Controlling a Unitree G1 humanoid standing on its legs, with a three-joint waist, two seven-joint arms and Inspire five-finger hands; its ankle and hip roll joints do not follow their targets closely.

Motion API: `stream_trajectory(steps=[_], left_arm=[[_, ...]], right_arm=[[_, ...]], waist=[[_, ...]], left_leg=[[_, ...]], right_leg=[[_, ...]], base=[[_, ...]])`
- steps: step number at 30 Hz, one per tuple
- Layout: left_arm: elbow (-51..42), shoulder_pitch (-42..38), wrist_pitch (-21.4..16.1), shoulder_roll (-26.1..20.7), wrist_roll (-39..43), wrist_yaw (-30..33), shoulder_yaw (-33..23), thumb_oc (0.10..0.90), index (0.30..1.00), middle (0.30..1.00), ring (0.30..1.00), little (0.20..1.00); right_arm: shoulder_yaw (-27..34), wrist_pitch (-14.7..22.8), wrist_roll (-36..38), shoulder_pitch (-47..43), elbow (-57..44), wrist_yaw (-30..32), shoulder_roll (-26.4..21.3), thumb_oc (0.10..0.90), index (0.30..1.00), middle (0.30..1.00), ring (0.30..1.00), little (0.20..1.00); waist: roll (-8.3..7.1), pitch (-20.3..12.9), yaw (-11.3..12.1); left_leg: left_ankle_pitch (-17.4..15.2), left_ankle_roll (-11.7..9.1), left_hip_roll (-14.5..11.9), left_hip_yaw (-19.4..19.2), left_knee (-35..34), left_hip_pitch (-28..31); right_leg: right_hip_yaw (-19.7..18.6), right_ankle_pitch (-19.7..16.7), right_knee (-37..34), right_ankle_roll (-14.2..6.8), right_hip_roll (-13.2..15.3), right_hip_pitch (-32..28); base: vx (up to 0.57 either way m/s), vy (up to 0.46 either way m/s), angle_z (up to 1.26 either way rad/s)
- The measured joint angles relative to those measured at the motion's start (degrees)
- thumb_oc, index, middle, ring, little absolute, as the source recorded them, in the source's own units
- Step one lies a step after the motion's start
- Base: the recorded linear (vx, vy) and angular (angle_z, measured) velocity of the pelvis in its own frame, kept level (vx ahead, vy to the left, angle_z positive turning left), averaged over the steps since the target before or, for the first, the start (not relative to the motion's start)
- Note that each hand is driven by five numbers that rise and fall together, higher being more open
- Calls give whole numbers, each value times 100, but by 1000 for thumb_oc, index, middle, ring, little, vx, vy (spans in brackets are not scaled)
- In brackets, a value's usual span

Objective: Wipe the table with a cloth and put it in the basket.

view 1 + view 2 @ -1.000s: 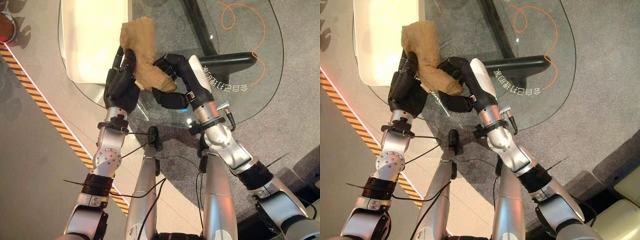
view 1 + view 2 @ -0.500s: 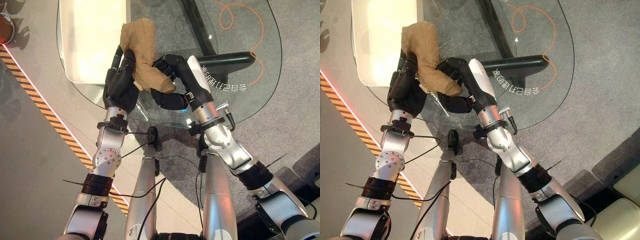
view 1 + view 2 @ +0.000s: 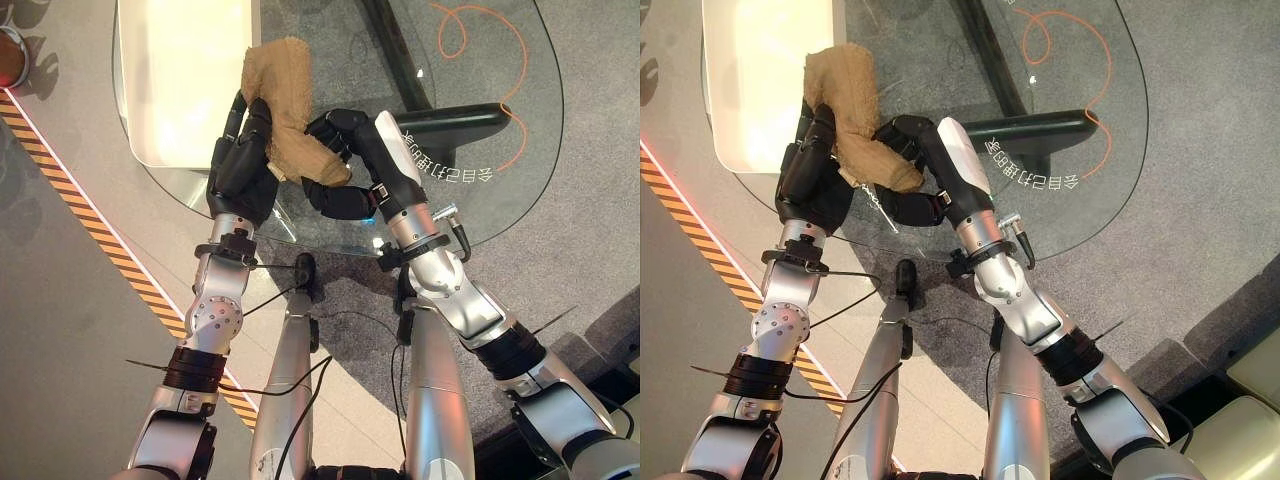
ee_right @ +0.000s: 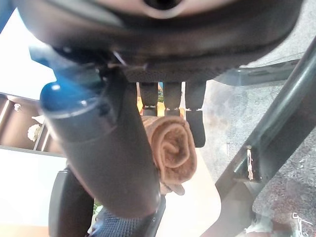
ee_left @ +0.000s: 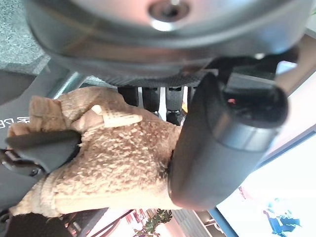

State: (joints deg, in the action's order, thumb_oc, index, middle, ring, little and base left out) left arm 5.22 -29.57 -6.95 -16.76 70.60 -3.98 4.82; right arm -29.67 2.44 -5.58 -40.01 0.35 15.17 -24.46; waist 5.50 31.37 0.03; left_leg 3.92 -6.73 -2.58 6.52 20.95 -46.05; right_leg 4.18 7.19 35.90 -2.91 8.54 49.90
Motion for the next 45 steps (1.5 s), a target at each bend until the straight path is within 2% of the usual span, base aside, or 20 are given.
stream_trajectory(steps=[2,4,5,13,37,38,39,40,45], left_arm=[[0,0,1,0,0,0,0,391,549,549,549,491],[0,0,5,0,0,0,1,391,549,549,549,491],[-1,0,20,0,0,0,9,800,900,900,900,900],[-3,0,164,1,-1,0,299,800,900,900,900,900],[-26,-5,302,-1,-152,-26,314,800,900,900,900,900],[-26,-6,312,-1,-153,-32,307,375,535,535,535,475],[-26,-6,314,-1,-154,-33,306,278,453,453,453,378],[-26,-6,314,-2,-154,-34,305,100,300,300,300,200],[-24,-6,317,-3,-157,-34,250,100,300,300,300,200]], right_arm=[[1,0,0,0,0,0,-1,100,300,300,300,200],[5,-5,-2,0,1,1,-2,100,300,300,300,200],[22,-30,-10,-1,8,2,-6,100,300,300,300,200],[156,-328,-23,-2,141,48,-65,100,300,300,300,200],[159,-334,-26,-1,152,41,-103,100,300,300,300,200],[159,-334,-26,-1,152,41,-103,100,300,300,300,200],[159,-334,-26,-1,152,41,-103,100,300,300,300,200],[159,-334,-26,-1,152,41,-103,100,300,300,300,200],[151,-312,-24,-1,146,40,-101,100,300,300,300,200]], waist=[[0,0,1],[0,0,2],[0,0,6],[0,0,34],[0,0,71],[0,0,70],[0,0,70],[0,0,70],[0,0,68]], left_leg=[[0,0,0,0,0,0],[0,0,0,0,-1,0],[0,0,0,0,-1,0],[0,0,0,0,-7,0],[2,-1,0,0,-25,1],[3,-1,0,0,-26,1],[3,-1,0,0,-26,1],[3,-1,0,0,-26,1],[4,-3,0,0,-25,2]], right_leg=[[0,0,0,-1,0,0],[0,3,-1,-5,0,0],[0,5,-1,-7,0,0],[0,2,-3,-3,0,1],[1,7,-2,-9,1,4],[2,7,-2,-9,1,4],[1,7,-2,-8,1,4],[1,7,-2,-8,1,4],[2,6,-1,-7,1,4]], base=[[0,0,0],[0,0,0],[0,0,0],[0,0,0],[0,0,0],[0,0,0],[0,0,0],[0,0,0],[0,0,0]])
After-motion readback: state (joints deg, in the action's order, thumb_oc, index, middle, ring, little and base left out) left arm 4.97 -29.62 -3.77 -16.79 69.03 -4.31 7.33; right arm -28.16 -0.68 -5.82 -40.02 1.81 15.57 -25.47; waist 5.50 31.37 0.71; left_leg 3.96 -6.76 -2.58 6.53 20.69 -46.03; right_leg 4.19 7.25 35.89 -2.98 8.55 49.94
